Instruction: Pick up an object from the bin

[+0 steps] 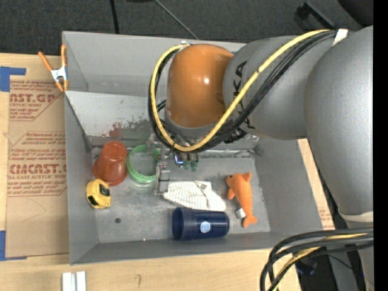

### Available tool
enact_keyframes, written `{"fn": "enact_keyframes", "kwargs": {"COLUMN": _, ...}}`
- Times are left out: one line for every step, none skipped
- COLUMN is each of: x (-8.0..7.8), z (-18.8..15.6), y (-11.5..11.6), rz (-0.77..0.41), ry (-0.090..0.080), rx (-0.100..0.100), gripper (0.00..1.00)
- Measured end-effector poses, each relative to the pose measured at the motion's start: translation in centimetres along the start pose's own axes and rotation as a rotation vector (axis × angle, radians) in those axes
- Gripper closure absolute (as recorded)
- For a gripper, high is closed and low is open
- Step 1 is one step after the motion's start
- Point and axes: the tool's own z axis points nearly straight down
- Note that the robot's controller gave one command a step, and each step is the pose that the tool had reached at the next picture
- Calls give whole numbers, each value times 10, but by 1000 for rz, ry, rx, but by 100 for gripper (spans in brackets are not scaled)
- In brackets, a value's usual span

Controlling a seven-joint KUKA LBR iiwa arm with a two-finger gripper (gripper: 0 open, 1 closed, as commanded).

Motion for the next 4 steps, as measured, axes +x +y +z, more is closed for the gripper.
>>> {"fn": "enact_keyframes", "kwargs": {"x": -2, "z": -5, "y": -1, "rz": 2, "ry": -7, "rx": -1, "gripper": 0}}
{"fn": "enact_keyframes", "kwargs": {"x": -1, "z": 11, "y": -10, "rz": -55, "ry": -16, "rx": -3, "gripper": 0}}
{"fn": "enact_keyframes", "kwargs": {"x": 3, "z": 67, "y": -38, "rz": -112, "ry": -11, "rx": 0, "gripper": 0}}
{"fn": "enact_keyframes", "kwargs": {"x": 0, "z": 114, "y": -46, "rz": -52, "ry": -24, "rx": -3, "gripper": 100}}
